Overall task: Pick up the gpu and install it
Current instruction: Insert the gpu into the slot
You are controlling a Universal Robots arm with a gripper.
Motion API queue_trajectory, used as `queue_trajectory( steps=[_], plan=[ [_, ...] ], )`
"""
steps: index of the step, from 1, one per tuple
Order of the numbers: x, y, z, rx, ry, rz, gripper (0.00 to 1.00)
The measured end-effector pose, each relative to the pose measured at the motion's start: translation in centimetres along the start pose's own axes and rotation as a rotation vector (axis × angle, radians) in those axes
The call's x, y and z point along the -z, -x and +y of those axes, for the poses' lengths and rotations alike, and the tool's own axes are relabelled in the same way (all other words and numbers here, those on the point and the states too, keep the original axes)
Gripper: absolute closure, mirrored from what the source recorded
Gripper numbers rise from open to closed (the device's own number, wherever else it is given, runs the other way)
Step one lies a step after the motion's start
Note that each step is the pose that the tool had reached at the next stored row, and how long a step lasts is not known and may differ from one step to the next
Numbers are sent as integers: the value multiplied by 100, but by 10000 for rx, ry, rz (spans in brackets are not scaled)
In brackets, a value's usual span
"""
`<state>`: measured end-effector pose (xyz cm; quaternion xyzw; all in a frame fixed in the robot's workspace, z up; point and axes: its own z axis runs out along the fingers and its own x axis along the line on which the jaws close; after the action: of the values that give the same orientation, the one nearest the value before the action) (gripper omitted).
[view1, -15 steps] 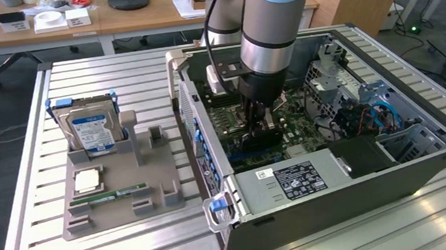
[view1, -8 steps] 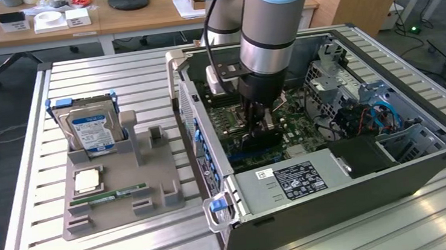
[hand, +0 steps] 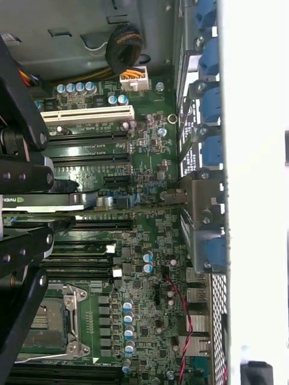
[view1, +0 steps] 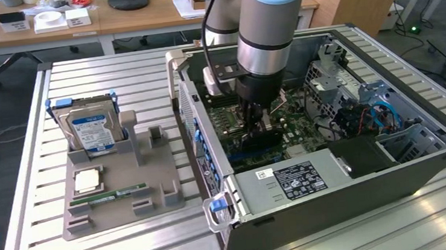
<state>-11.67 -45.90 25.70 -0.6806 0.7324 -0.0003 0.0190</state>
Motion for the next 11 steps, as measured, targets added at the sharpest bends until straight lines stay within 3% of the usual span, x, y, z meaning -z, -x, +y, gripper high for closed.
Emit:
queue_trajectory(
  steps=[11],
  plan=[
    [-28, 0, 4, -3, -4, -2, 74]
  ],
)
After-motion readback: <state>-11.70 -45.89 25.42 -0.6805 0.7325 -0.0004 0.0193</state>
